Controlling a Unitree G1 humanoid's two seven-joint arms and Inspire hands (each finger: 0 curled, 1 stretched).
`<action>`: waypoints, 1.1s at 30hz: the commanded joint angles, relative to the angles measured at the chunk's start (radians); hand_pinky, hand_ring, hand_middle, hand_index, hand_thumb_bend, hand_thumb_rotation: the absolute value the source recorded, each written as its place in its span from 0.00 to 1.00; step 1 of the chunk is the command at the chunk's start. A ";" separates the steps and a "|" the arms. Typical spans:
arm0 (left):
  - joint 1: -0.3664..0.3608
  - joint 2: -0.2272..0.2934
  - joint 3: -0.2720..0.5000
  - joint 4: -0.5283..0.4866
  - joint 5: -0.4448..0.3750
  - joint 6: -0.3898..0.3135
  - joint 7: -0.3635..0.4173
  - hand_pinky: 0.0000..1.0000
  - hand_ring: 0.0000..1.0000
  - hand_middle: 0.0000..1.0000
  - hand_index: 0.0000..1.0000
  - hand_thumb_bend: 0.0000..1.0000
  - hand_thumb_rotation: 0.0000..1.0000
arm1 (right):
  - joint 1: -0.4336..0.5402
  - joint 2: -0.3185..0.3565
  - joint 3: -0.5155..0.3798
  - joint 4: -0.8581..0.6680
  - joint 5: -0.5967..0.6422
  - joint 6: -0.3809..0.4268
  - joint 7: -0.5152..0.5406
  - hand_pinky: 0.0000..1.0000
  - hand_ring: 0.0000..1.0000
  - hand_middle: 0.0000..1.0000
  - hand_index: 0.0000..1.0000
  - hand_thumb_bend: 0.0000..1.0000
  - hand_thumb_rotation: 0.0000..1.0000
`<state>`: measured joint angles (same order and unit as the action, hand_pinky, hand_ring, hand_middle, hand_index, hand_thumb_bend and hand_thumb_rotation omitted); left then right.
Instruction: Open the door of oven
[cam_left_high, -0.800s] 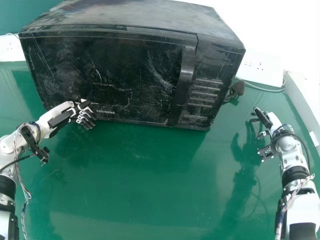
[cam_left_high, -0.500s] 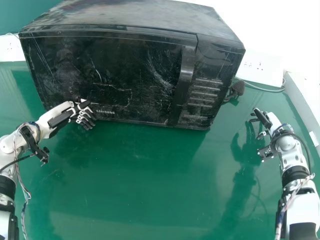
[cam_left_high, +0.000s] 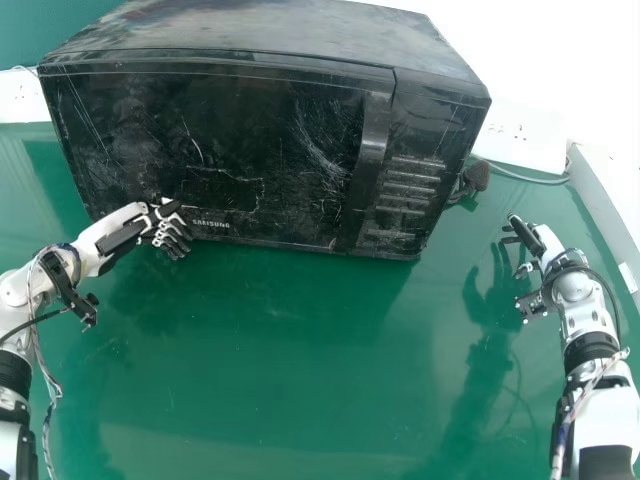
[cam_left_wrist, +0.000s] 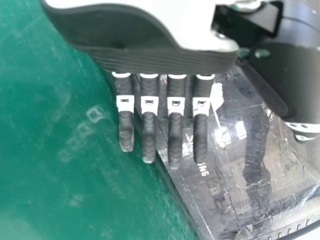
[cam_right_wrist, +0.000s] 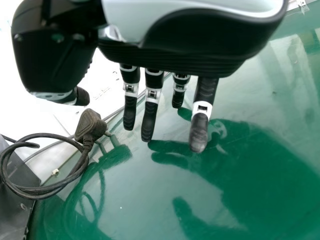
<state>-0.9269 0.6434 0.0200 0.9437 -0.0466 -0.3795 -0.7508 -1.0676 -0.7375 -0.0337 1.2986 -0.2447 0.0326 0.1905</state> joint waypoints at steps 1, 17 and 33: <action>0.037 -0.015 -0.017 0.018 0.027 0.029 -0.008 0.40 0.51 0.60 0.69 0.58 0.07 | 0.109 0.066 0.024 0.066 -0.016 0.072 0.068 0.63 0.69 0.73 0.80 0.54 0.46; 0.015 -0.034 0.082 0.056 -0.189 0.083 -0.354 0.46 0.58 0.71 0.74 0.91 0.70 | 0.114 0.070 -0.003 0.067 0.014 0.081 0.042 0.74 0.78 0.79 0.81 0.56 0.48; 0.044 -0.072 0.177 -0.036 -0.323 0.186 -0.570 0.50 0.61 0.70 0.71 1.00 0.77 | 0.114 0.065 0.003 0.066 0.006 0.073 0.059 0.77 0.80 0.82 0.82 0.55 0.46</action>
<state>-0.9108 0.5847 0.1831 0.9313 -0.3536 -0.2034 -1.3071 -1.0679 -0.7351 -0.0366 1.2979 -0.2406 0.0230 0.1904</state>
